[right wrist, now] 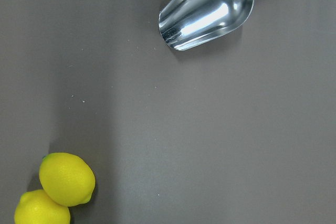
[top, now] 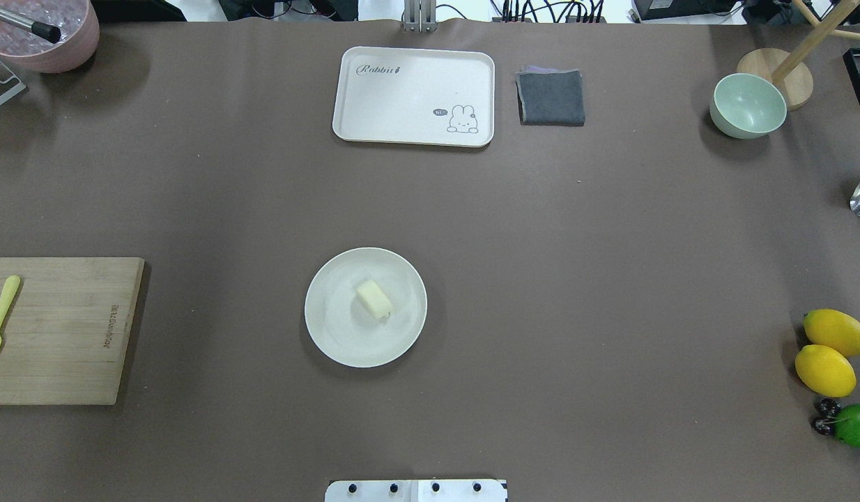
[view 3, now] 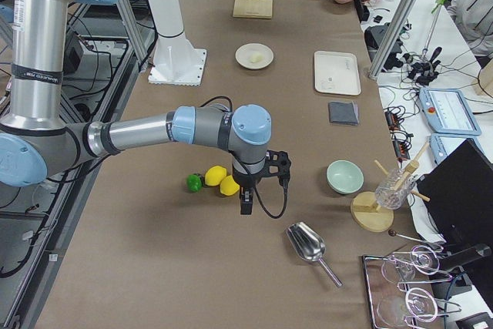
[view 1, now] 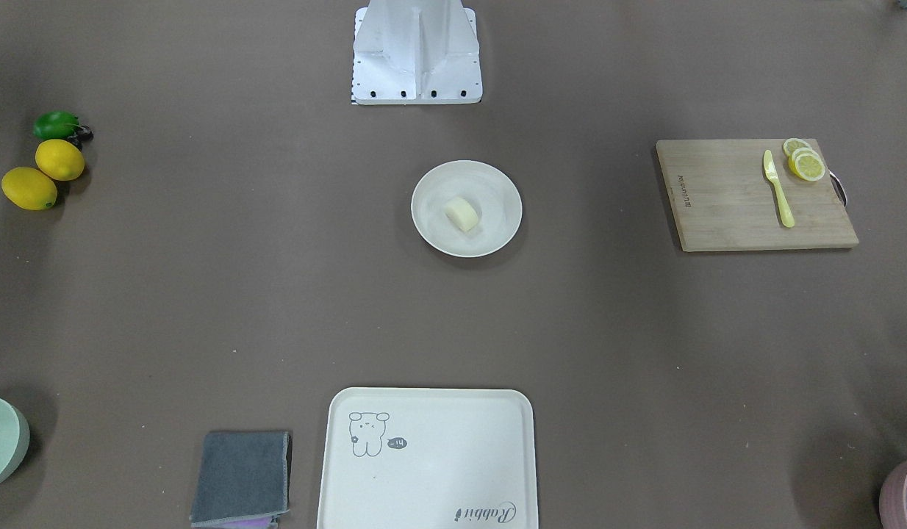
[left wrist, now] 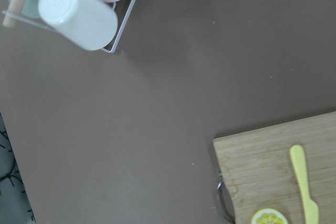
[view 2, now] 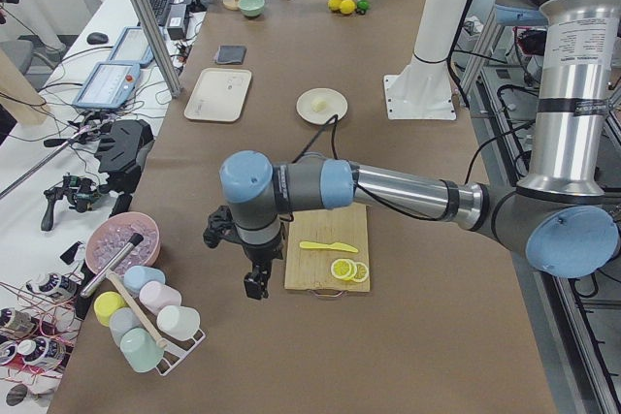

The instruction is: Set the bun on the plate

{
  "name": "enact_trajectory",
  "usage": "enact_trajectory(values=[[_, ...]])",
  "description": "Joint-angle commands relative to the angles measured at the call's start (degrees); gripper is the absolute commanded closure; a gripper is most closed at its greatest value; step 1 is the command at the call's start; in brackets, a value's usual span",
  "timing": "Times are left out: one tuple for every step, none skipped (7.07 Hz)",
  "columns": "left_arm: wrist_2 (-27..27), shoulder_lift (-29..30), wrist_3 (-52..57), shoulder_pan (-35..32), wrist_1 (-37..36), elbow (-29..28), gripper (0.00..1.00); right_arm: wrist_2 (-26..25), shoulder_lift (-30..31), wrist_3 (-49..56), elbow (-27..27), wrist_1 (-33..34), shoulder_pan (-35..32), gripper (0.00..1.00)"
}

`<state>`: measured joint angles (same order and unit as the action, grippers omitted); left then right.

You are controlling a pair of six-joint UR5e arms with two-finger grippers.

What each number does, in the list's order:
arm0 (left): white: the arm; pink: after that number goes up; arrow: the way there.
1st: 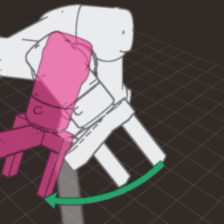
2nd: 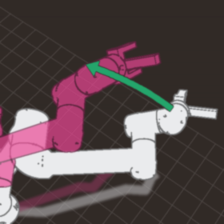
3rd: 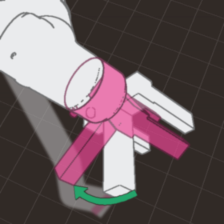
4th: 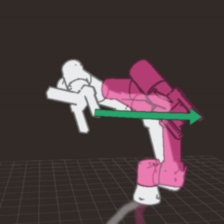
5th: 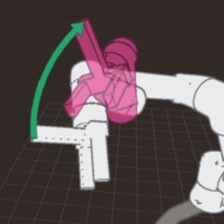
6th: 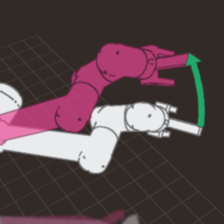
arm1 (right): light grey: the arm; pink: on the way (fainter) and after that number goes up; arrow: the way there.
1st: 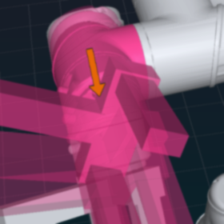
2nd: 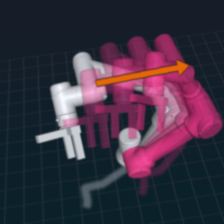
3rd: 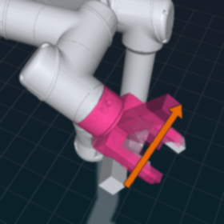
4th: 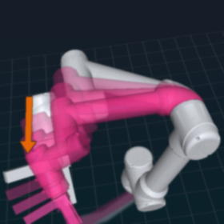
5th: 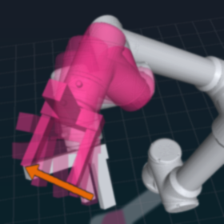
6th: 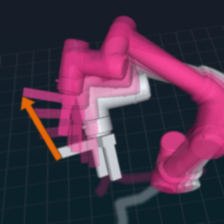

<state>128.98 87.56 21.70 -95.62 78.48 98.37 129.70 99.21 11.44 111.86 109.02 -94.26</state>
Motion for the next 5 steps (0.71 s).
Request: enact_trajectory(values=[[6.26, -5.20, -0.16, -1.32, 3.78, -0.11, 0.02, 0.12, 0.02, 0.16, 0.03, 0.23, -0.13, 0.00], [6.37, -3.11, -5.74, -1.41, 3.61, -0.02, 0.02, 0.21, -0.07, 0.16, 0.03, 0.14, -0.13, 0.00], [6.64, -2.22, -8.58, -1.50, 4.48, -0.10, 0.02, 0.21, -0.07, 0.25, 0.03, 0.06, -0.13, 0.00], [6.64, -1.61, -8.69, -1.59, 8.49, 0.07, 0.02, 0.21, 0.10, 0.16, 0.12, -0.03, -0.13, 0.00], [6.46, -2.73, -8.43, -1.76, 14.97, 0.07, 0.02, 0.12, 0.02, 0.25, 0.12, -0.03, -0.13, 0.00]])
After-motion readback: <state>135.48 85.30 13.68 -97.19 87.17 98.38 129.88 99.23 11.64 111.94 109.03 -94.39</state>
